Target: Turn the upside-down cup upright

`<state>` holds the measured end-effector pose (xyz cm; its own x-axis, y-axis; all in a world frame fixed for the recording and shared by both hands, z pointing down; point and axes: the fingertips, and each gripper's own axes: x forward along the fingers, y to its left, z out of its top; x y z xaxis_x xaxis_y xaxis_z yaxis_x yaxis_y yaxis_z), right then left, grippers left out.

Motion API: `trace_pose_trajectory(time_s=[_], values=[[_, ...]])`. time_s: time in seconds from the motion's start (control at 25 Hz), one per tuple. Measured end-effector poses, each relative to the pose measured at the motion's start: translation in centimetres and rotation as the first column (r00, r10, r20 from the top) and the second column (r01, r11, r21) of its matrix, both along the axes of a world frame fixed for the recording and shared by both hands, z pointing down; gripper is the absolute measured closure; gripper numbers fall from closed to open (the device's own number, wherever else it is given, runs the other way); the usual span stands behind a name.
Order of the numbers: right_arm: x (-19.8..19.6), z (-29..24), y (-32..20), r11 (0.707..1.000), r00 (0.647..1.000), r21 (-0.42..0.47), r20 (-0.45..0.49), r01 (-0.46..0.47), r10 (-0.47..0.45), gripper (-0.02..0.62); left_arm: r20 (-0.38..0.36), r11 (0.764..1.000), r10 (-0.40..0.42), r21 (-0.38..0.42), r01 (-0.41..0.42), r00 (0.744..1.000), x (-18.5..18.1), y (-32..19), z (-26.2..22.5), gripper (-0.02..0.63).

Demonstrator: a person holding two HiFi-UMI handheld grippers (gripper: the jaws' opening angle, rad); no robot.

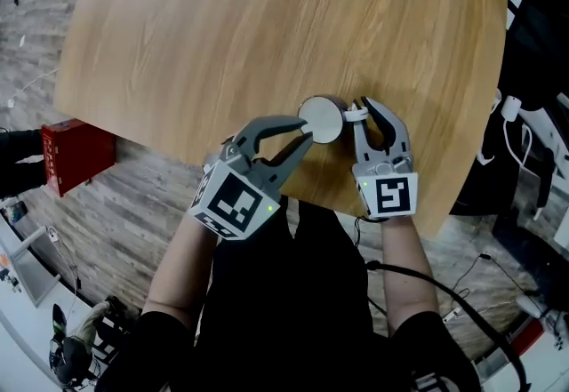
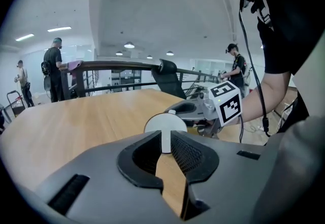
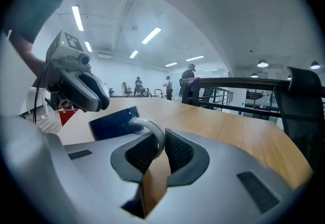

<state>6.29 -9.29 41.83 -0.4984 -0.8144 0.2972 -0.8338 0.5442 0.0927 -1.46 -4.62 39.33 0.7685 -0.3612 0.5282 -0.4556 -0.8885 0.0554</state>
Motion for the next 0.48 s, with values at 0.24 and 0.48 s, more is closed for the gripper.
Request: trace_pose_trajectory(time_s=[0.24,0.48], values=[[2.0,1.2,0.0,0.993,0.996,-0.080,-0.009,-0.091,0.091,0.551,-0.045,1.000,-0.006,-0.002,0.006,0.999,1.6,0.1,0.2,0.561],[3.5,3.0,-0.1,0.963,0.988,-0.242,0.067,-0.118,0.138,0.549,-0.042,1.000,-0.005,-0.005,0.005,0.999,2.5,0.4,0.3,0.561]])
